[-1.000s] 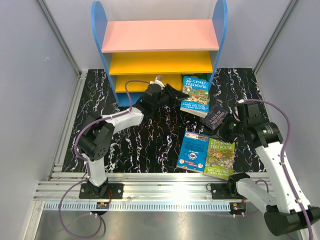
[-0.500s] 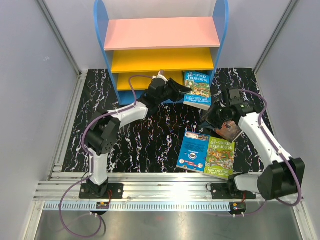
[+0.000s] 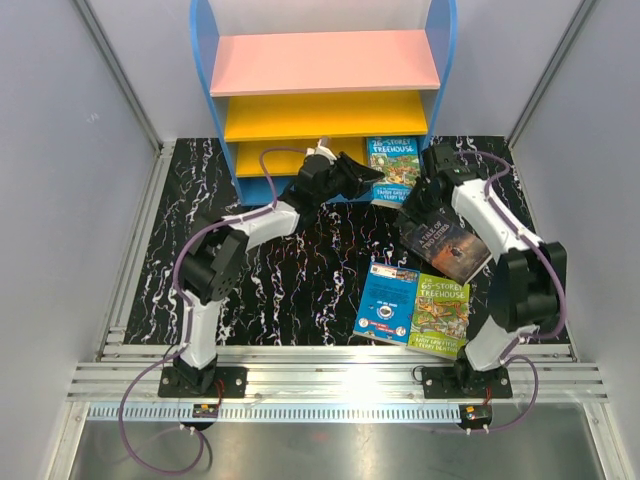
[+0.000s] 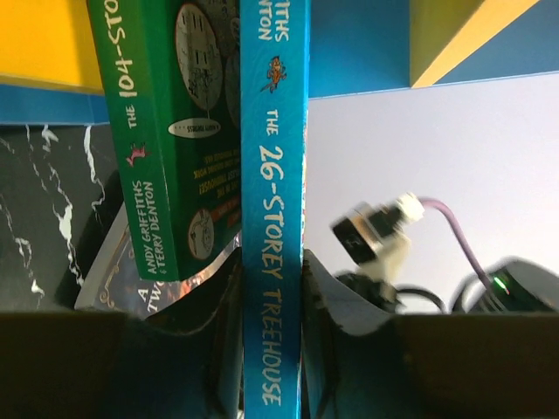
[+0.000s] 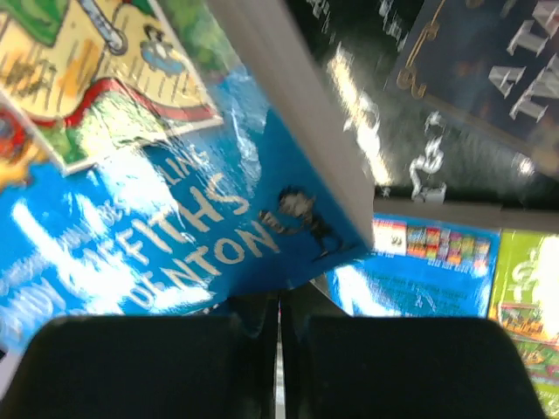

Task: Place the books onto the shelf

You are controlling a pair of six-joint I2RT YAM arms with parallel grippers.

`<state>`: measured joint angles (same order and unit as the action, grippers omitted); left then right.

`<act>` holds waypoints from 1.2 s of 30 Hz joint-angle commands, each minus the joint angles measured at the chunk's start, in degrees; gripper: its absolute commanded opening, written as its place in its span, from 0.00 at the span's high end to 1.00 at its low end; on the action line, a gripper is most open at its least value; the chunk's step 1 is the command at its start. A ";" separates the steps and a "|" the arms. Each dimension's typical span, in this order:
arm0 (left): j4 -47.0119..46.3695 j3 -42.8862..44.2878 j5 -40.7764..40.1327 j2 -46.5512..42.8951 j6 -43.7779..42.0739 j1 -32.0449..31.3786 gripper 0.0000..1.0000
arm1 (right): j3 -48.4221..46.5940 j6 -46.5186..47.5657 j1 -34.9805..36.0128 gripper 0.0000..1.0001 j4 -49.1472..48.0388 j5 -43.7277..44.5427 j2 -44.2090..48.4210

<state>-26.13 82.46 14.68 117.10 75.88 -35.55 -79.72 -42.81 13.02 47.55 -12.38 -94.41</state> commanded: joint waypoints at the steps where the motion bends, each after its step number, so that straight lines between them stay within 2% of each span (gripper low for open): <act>1: -3.58 3.59 3.43 1.99 2.52 3.12 0.69 | -7.19 1.85 0.26 1.00 -2.82 5.43 -6.03; 6: -5.33 4.90 4.48 3.92 5.15 4.08 0.66 | -17.46 3.08 0.17 1.00 0.52 6.67 -16.75; 9: -7.78 5.52 6.06 4.98 7.00 4.70 0.62 | -22.12 3.08 0.26 1.00 0.96 7.45 -20.45; 11: -7.88 5.96 6.68 5.33 7.09 5.23 0.62 | -24.42 2.99 0.08 1.00 1.23 7.63 -22.73; 23: -8.94 10.08 11.95 7.09 8.24 8.13 0.56 | -35.32 0.27 -0.01 1.00 -3.69 3.59 -27.40; 27: -5.17 16.23 15.90 10.33 7.27 8.48 0.50 | -37.34 -0.52 -0.18 1.00 -5.27 3.24 -28.02; 33: -0.69 23.53 21.35 12.89 5.86 9.27 0.32 | -43.05 -0.61 -0.18 1.00 -4.57 2.98 -31.09; 36: 2.65 24.07 22.59 13.42 4.37 9.89 0.31 | -45.51 -0.70 -0.27 1.00 -4.48 2.37 -32.94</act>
<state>-22.90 102.39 32.23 130.98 82.72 -26.35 -119.83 -45.65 12.58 51.46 -7.66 -125.64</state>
